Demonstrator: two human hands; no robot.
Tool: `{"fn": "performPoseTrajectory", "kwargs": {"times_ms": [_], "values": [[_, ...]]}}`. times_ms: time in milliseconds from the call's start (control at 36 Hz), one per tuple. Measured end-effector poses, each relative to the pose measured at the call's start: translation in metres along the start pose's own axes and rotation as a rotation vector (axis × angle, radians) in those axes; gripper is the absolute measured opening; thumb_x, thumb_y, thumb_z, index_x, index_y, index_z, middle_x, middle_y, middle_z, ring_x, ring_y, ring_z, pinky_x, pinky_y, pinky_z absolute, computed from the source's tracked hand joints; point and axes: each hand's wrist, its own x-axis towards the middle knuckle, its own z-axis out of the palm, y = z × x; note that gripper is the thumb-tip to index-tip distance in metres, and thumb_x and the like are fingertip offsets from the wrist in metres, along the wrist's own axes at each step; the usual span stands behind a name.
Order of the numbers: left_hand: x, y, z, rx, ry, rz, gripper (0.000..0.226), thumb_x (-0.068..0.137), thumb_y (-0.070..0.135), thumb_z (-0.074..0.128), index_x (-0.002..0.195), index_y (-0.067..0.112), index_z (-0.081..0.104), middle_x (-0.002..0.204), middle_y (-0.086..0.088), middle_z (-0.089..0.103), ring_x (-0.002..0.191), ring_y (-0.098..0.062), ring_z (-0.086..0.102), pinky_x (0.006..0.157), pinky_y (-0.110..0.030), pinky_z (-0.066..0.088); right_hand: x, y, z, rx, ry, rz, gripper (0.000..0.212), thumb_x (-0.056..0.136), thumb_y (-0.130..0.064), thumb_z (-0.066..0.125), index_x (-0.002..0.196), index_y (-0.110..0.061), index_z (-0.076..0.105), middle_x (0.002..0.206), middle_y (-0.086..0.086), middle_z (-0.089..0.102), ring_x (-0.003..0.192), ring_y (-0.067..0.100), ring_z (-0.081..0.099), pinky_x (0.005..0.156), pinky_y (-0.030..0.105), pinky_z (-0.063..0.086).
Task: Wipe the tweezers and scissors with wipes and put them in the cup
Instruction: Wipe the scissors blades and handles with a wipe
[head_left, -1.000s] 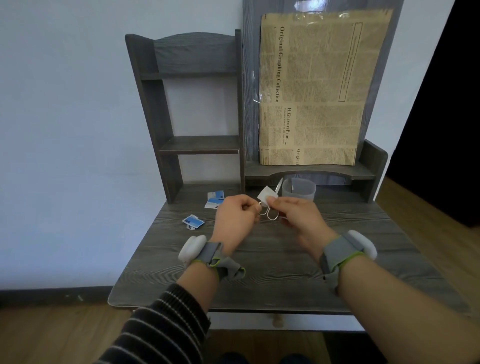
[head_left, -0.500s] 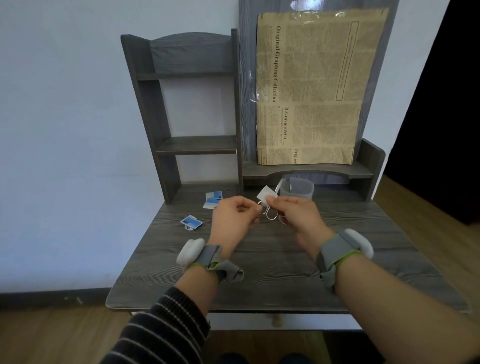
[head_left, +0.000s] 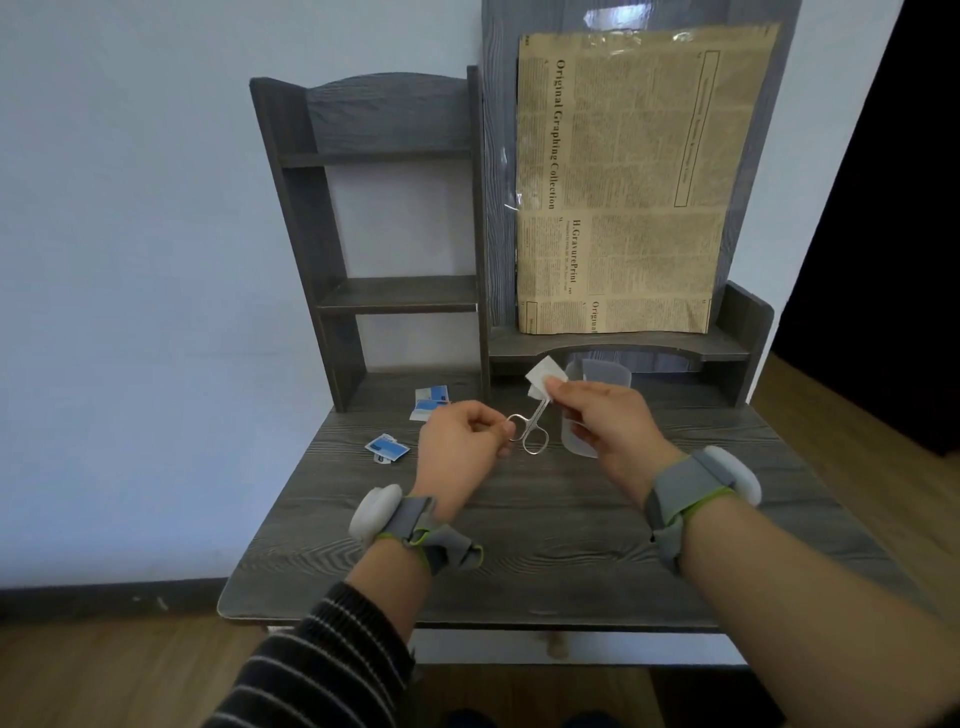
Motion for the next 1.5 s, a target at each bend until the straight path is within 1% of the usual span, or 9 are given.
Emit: {"fn": "performPoseTrajectory", "kwargs": {"times_ms": [139, 333, 444, 694, 833, 1056, 1194, 1306, 1500], "values": [[0.003, -0.002, 0.001, -0.046, 0.060, -0.002, 0.008, 0.084, 0.015, 0.066, 0.076, 0.014, 0.067, 0.059, 0.003, 0.066, 0.045, 0.004, 0.057, 0.062, -0.020, 0.052, -0.007, 0.020, 0.004, -0.078, -0.079, -0.005, 0.027, 0.076, -0.015, 0.074, 0.097, 0.002, 0.070, 0.073, 0.001, 0.064, 0.063, 0.005, 0.053, 0.048, 0.008, 0.042], [0.008, -0.007, -0.003, -0.126, 0.108, -0.069, 0.012, 0.085, 0.011, 0.065, 0.074, 0.016, 0.064, 0.065, -0.001, 0.066, 0.057, -0.008, 0.062, 0.067, -0.027, 0.054, -0.006, 0.024, 0.001, -0.194, -0.104, -0.017, 0.027, 0.075, -0.018, 0.075, 0.094, 0.001, 0.071, 0.076, 0.003, 0.064, 0.065, 0.004, 0.052, 0.059, 0.015, 0.038], [0.008, -0.006, -0.004, -0.105, 0.085, -0.074, 0.008, 0.085, 0.012, 0.065, 0.077, 0.014, 0.065, 0.067, 0.000, 0.066, 0.057, -0.006, 0.061, 0.063, -0.022, 0.051, -0.005, 0.026, 0.000, -0.255, -0.156, -0.040, 0.010, 0.078, -0.018, 0.072, 0.079, -0.008, 0.068, 0.066, -0.001, 0.057, 0.062, 0.005, 0.047, 0.059, 0.016, 0.036], [0.010, -0.006, -0.011, -0.046, 0.108, -0.040, 0.015, 0.084, 0.013, 0.065, 0.071, 0.019, 0.064, 0.063, 0.001, 0.067, 0.056, -0.007, 0.061, 0.074, -0.028, 0.056, 0.000, 0.020, -0.013, -0.359, -0.245, -0.069, 0.014, 0.080, -0.022, 0.070, 0.070, -0.013, 0.065, 0.072, -0.001, 0.058, 0.067, 0.006, 0.048, 0.068, 0.019, 0.037], [0.009, -0.008, -0.016, 0.001, 0.134, -0.028, 0.019, 0.084, 0.012, 0.065, 0.068, 0.022, 0.064, 0.060, 0.005, 0.065, 0.053, -0.004, 0.059, 0.074, -0.024, 0.054, 0.004, 0.018, -0.027, -0.345, -0.225, -0.052, 0.018, 0.079, -0.020, 0.071, 0.063, -0.015, 0.064, 0.068, 0.000, 0.060, 0.068, 0.009, 0.050, 0.074, 0.022, 0.039], [0.006, -0.006, -0.013, 0.029, 0.093, -0.015, 0.020, 0.085, 0.014, 0.065, 0.068, 0.024, 0.062, 0.063, 0.004, 0.066, 0.060, -0.008, 0.063, 0.081, -0.032, 0.056, 0.005, 0.013, -0.026, -0.199, -0.129, -0.062, 0.006, 0.074, -0.021, 0.075, 0.074, -0.016, 0.072, 0.074, 0.000, 0.065, 0.072, 0.010, 0.054, 0.068, 0.020, 0.043], [0.003, -0.002, -0.010, 0.037, 0.064, 0.008, 0.019, 0.086, 0.014, 0.064, 0.070, 0.024, 0.062, 0.064, 0.004, 0.065, 0.061, -0.006, 0.061, 0.077, -0.028, 0.054, 0.006, 0.011, -0.018, -0.134, -0.124, -0.042, 0.012, 0.076, -0.019, 0.074, 0.083, -0.009, 0.072, 0.077, 0.004, 0.068, 0.069, 0.011, 0.058, 0.070, 0.021, 0.046], [0.001, 0.000, -0.008, 0.072, 0.052, 0.029, 0.019, 0.086, 0.015, 0.063, 0.070, 0.025, 0.061, 0.064, 0.005, 0.065, 0.063, -0.007, 0.061, 0.078, -0.028, 0.054, 0.004, 0.010, -0.012, -0.086, -0.129, -0.007, 0.021, 0.077, -0.016, 0.073, 0.093, -0.002, 0.071, 0.069, 0.002, 0.065, 0.047, 0.002, 0.056, 0.051, 0.014, 0.046], [0.000, 0.000, -0.005, 0.166, 0.036, 0.070, 0.012, 0.086, 0.018, 0.063, 0.076, 0.023, 0.063, 0.065, 0.006, 0.064, 0.066, -0.007, 0.061, 0.073, -0.024, 0.050, 0.004, 0.011, -0.007, -0.081, -0.101, 0.001, 0.026, 0.075, -0.016, 0.074, 0.095, -0.001, 0.070, 0.068, 0.002, 0.060, 0.057, 0.008, 0.051, 0.056, 0.019, 0.041]]}}
